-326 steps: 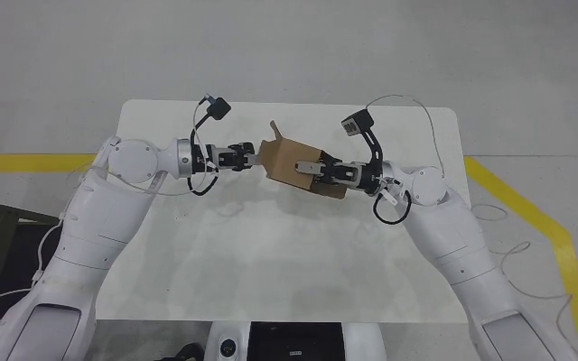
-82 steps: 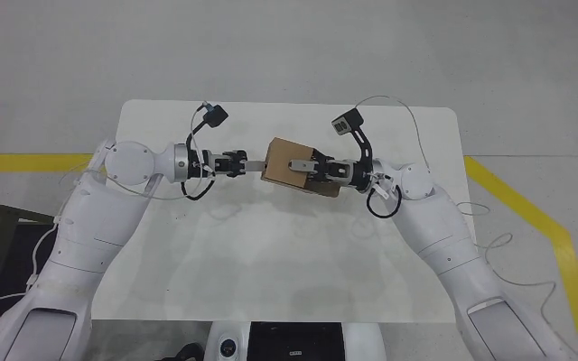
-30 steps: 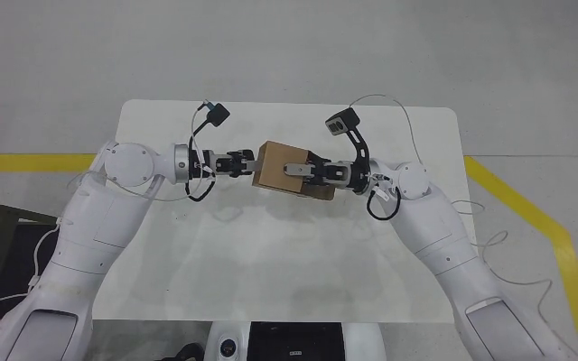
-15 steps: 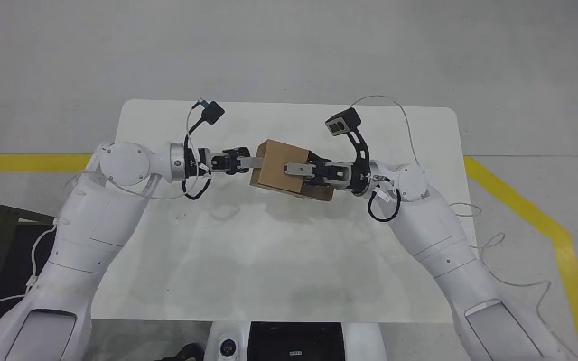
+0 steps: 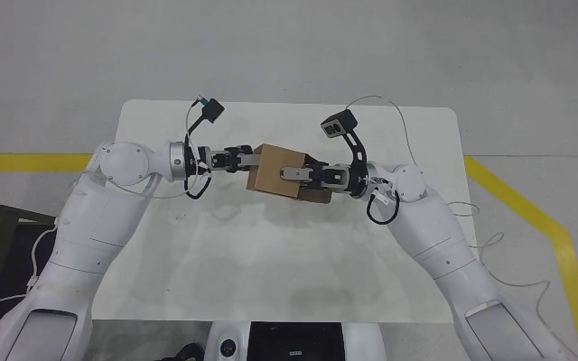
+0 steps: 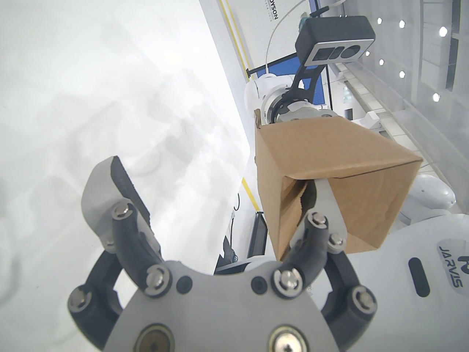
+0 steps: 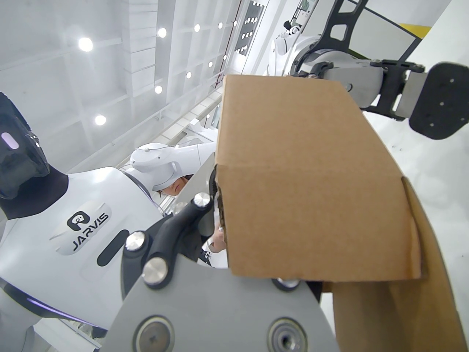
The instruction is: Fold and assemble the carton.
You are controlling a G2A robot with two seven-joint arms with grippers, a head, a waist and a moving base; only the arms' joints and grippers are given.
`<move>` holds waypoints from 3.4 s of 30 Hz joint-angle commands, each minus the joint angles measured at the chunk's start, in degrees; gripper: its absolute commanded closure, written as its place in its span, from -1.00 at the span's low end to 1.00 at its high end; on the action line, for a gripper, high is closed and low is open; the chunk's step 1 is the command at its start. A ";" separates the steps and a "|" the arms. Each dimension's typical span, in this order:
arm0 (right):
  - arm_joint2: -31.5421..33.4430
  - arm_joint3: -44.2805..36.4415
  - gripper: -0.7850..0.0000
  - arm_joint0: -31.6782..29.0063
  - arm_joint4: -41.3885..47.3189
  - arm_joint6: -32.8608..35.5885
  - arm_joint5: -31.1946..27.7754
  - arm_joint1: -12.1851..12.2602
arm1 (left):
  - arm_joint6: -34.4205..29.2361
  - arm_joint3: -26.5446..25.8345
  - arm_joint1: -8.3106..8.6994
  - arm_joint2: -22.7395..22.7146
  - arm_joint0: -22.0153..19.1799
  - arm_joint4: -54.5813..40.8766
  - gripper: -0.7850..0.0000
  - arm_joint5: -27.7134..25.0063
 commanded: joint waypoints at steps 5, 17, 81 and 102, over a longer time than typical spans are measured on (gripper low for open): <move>-0.20 0.03 1.00 0.15 0.13 -0.05 -0.05 0.06 | 0.03 -0.32 -0.07 0.08 -0.10 -0.35 -1.00 -0.17; -0.53 0.44 1.00 0.33 0.19 -0.16 -0.16 0.17 | -0.47 -1.23 -0.09 0.19 0.31 -0.53 -1.00 -0.28; 2.64 6.52 1.00 0.08 -4.13 5.13 5.13 3.45 | -0.01 -0.76 1.25 -4.34 2.25 5.81 -1.00 -6.50; -6.30 26.18 0.68 7.43 -9.07 5.94 5.95 -0.60 | 8.52 -6.49 2.95 -9.16 7.20 20.36 -1.00 -17.26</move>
